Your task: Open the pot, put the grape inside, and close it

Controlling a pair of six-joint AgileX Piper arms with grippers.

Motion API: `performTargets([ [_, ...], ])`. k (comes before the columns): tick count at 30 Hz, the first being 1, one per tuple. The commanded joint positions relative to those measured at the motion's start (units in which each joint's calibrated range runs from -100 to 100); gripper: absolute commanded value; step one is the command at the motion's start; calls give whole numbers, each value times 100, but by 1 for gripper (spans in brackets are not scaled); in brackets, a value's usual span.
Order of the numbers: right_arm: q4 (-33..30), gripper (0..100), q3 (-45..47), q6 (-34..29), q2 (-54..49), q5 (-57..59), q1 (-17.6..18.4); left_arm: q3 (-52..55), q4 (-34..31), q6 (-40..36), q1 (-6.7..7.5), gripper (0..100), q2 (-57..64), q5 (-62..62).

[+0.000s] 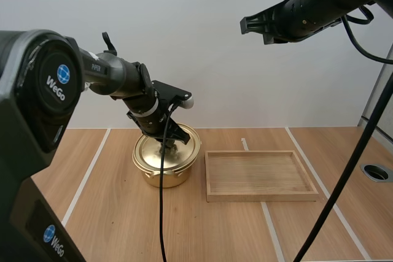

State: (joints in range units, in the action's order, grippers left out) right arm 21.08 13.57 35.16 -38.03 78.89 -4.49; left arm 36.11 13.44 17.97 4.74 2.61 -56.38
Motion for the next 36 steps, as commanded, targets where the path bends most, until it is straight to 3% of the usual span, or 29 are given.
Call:
performTargets([
  [1,68,0,-3,17,-79,34,-25,7,-90,-70,10,0,-8,-388],
  [24,118,0,-3,17,-79,34,-25,7,-391,-286,10,3,-8,-433],
  [26,118,0,-3,17,-79,34,-25,7,-345,-286,10,13,-8,-388],
  [27,118,0,-3,17,-79,34,-25,7,-344,-286,10,25,-8,-337],
  [29,118,0,-3,17,-79,34,-25,7,-344,-286,10,51,-8,-269],
  [30,118,0,-3,17,-79,34,-25,7,-344,-286,10,77,-8,-232],
  [31,118,0,-3,17,-79,34,-25,-24,-344,-295,10,95,-8,-232],
  [32,118,0,-3,17,-79,34,-25,-50,-344,-309,10,100,-8,-232],
  [36,127,0,-3,17,-79,34,-25,-284,-344,-373,10,100,-8,-347],
])
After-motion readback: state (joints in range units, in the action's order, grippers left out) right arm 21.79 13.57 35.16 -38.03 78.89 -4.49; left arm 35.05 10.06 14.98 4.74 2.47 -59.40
